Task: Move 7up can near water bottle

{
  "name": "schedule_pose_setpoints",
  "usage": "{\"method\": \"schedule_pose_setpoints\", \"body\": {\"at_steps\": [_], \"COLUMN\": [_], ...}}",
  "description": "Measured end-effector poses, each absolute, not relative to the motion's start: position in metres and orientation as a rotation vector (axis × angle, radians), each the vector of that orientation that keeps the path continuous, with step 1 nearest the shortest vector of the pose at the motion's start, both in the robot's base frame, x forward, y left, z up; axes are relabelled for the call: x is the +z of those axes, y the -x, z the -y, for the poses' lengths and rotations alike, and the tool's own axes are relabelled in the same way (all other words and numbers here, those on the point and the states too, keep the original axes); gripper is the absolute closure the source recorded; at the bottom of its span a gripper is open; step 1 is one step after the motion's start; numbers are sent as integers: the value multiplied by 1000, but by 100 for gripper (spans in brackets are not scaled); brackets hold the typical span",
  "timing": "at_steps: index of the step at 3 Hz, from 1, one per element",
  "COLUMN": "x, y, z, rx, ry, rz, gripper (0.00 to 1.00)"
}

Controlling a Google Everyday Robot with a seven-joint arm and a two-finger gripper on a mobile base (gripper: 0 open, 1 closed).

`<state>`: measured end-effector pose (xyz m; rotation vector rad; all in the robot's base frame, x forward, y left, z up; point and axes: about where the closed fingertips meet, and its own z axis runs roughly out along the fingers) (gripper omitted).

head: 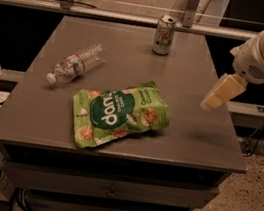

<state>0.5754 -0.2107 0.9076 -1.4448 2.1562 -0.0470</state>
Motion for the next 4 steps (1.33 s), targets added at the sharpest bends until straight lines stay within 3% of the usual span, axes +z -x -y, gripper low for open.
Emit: {"method": "schedule_pose_setpoints", "body": {"at_steps": [1,3,4], "x": [891,890,892], "y": [-619,-626,-655], "z": [195,192,177], "rx": [54,63,63], "ry": [1316,1293,1239], "rz": [-2140,-2128,-2074], "gripper": [0,0,0]}}
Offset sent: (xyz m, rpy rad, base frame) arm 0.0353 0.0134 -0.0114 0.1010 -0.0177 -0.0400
